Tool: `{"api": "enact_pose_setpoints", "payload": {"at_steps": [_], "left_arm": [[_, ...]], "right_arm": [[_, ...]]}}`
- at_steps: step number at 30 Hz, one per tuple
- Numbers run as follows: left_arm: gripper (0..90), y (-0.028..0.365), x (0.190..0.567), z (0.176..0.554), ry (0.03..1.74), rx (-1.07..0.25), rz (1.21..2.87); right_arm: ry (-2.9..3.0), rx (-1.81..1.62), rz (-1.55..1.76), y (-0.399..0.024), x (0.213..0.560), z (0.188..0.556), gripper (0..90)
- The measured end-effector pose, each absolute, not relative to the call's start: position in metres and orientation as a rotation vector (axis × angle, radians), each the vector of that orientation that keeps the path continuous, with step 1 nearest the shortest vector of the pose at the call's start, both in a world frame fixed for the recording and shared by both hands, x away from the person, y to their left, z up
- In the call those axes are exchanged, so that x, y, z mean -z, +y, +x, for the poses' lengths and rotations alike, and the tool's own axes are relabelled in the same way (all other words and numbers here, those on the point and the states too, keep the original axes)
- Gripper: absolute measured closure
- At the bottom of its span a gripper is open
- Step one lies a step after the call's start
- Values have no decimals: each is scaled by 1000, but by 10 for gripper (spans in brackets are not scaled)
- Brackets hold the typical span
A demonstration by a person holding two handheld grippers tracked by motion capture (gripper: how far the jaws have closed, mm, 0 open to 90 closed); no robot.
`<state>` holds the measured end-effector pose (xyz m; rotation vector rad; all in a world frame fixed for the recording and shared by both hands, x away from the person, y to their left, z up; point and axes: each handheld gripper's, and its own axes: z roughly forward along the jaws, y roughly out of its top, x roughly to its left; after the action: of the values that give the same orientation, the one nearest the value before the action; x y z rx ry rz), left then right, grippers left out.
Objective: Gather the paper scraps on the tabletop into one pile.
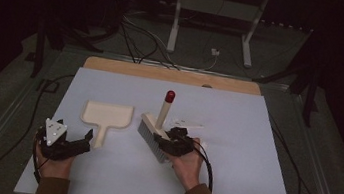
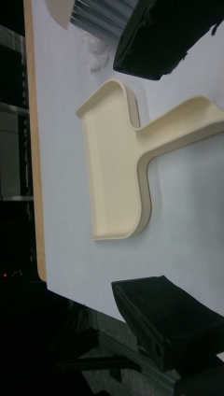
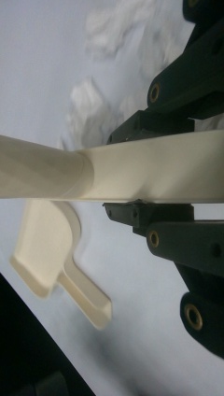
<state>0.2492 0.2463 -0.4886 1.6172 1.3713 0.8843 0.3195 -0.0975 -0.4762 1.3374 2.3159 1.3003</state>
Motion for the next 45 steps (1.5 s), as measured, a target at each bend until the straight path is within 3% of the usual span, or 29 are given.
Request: {"api": "enact_pose_setpoints", "payload": {"at_steps": [18, 27, 45], "left_arm": [[4, 245, 490, 251, 1377, -881, 1625], [4, 246, 490, 251, 1379, -878, 1624], [4, 248, 491, 250, 1379, -870, 1624]], "right_arm": [[2185, -1329, 1487, -142, 465, 321, 676], [2172, -1394, 1437, -119, 451, 325, 676], [2164, -1292, 1518, -51, 470, 354, 676]]}}
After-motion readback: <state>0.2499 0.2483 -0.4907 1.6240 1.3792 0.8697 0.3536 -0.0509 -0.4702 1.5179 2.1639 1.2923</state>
